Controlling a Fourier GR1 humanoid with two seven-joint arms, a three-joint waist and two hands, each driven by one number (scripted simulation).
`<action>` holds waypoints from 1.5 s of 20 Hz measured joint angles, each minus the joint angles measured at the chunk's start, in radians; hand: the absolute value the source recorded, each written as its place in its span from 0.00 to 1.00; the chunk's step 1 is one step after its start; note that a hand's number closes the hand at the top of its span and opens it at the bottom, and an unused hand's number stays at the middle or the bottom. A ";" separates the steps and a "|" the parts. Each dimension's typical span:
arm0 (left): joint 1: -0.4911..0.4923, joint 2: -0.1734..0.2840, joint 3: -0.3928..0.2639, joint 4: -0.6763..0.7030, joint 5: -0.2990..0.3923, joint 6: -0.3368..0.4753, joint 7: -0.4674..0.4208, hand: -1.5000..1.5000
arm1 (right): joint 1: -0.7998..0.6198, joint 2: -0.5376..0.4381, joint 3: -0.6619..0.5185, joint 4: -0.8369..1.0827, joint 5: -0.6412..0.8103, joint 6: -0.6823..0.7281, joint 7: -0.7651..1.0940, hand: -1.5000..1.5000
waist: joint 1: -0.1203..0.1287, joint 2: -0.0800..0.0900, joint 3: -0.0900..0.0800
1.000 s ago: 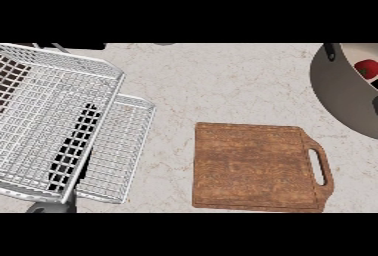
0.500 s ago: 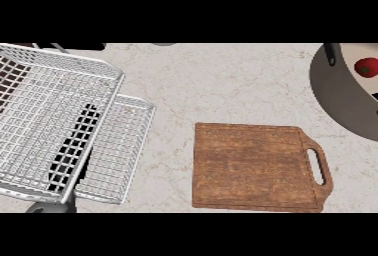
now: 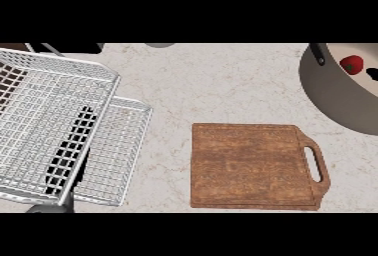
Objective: Pick the tomato from the cutting board and place it in the pot
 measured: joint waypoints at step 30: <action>0.030 0.007 0.016 -0.026 -0.001 0.010 0.036 0.50 | 0.386 -0.003 -0.302 -0.249 -0.653 0.093 -0.705 0.00 | -0.032 -0.014 -0.015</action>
